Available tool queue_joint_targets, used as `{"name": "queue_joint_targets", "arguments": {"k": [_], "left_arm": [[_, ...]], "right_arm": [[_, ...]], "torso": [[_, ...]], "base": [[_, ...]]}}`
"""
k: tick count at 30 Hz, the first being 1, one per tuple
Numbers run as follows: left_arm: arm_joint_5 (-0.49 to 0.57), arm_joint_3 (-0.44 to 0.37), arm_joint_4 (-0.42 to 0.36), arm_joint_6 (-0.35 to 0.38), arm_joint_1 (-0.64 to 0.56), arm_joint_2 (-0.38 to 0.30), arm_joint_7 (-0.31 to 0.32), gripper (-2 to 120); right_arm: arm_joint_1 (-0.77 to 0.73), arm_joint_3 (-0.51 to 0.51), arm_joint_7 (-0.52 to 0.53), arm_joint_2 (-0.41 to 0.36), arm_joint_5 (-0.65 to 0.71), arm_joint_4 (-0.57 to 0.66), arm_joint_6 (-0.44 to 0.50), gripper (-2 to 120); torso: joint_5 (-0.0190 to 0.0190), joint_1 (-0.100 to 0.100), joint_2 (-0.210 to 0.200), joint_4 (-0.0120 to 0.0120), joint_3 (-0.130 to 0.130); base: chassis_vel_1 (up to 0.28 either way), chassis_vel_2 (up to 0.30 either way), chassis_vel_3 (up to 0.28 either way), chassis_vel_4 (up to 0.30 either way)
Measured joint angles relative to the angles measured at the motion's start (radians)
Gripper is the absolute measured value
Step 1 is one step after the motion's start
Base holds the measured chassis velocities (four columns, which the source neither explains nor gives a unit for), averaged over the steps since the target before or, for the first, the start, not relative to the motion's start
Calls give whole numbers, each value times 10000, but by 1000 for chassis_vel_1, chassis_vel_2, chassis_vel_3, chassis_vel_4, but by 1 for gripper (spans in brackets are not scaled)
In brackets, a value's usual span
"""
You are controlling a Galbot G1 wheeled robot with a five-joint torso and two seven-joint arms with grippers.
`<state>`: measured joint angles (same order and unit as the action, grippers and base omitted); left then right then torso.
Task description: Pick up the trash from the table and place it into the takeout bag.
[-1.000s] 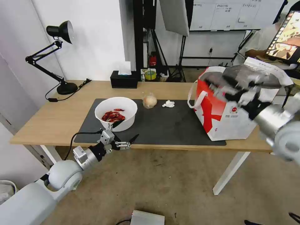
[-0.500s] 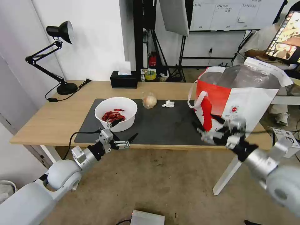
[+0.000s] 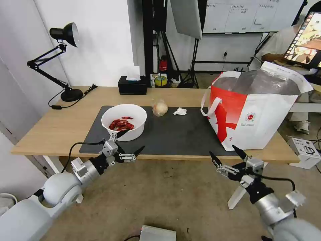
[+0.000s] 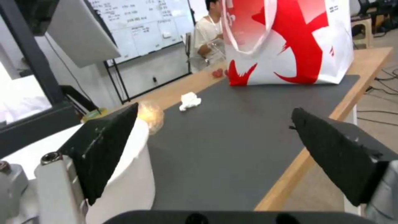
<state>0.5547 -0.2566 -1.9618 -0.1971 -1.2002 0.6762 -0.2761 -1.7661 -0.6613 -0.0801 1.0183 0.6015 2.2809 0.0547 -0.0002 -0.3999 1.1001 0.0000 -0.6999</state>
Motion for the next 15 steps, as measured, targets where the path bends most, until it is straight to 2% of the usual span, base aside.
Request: {"name": "queue_joint_targets", "arguments": {"k": [11,15], "left_arm": [[-98,-355,-85,-44,-567,193,-64,100],[-77,-397,-87,-44,-597,181,-49,100]], "right_arm": [[221,104,134,60,26,22,-21,100],[346,203,265,28,678,62,-299,100]], "torso": [[1,-1,-1,1,-1],[2,-2,-1,0,-1]], "base": [[0,0,0,0],[0,0,0,0]]}}
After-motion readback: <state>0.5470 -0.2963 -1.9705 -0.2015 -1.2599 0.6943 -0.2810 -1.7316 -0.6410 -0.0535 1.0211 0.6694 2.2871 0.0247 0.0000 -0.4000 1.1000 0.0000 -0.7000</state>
